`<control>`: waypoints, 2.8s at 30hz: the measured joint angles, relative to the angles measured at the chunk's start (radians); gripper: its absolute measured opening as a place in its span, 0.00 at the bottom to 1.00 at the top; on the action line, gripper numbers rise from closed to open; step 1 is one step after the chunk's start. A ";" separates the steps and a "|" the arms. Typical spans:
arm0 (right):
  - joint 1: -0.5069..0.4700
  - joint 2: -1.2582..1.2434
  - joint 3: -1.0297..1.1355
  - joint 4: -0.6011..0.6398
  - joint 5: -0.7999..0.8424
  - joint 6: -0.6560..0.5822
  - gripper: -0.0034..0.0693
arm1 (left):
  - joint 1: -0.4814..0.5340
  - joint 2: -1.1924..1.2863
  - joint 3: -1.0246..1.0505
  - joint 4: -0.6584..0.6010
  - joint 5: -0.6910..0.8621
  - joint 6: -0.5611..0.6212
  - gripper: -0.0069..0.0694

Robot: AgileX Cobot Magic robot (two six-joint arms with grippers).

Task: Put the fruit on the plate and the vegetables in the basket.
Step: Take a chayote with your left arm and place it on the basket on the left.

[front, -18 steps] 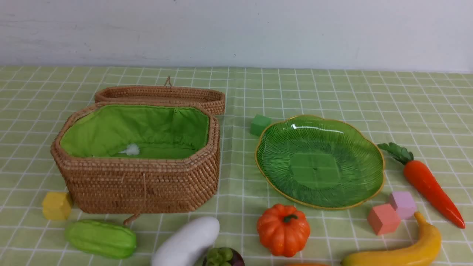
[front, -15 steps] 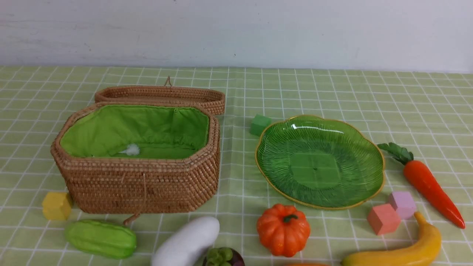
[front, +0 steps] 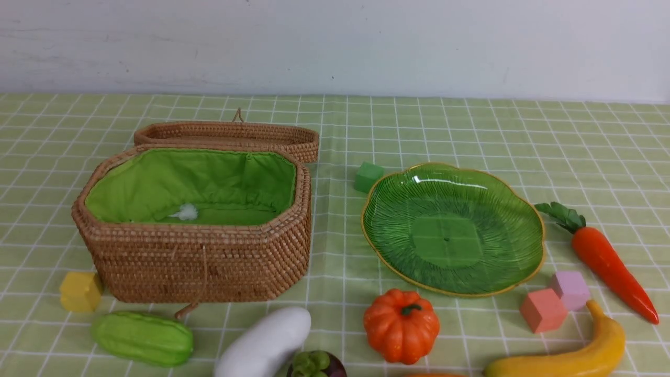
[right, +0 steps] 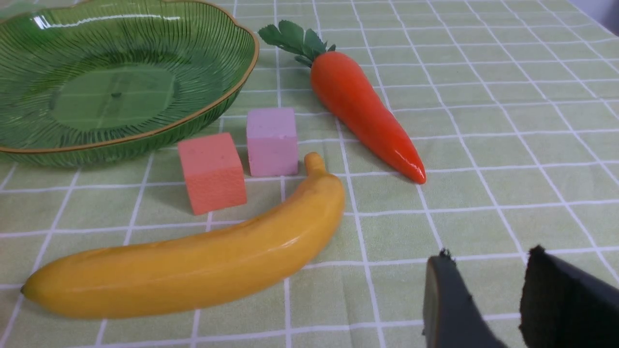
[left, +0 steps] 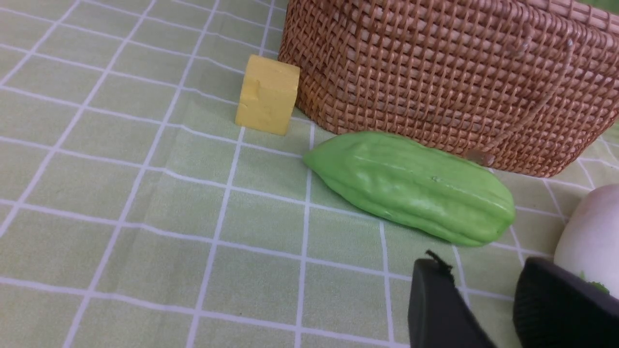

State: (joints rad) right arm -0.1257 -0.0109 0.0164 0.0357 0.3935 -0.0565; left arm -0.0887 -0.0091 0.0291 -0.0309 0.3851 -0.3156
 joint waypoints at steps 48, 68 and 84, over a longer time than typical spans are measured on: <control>0.008 -0.001 0.000 0.000 0.000 0.000 0.38 | 0.000 0.000 0.000 0.049 -0.171 0.007 0.40; 0.008 -0.001 0.000 0.000 0.000 0.000 0.38 | 0.000 0.104 -0.338 -0.111 -0.575 -0.182 0.40; 0.008 -0.001 0.000 0.000 0.000 0.000 0.38 | 0.000 0.606 -0.627 -0.165 0.173 -0.243 0.40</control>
State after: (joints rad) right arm -0.1178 -0.0118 0.0164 0.0357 0.3935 -0.0565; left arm -0.0887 0.5972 -0.5983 -0.1960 0.5579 -0.5588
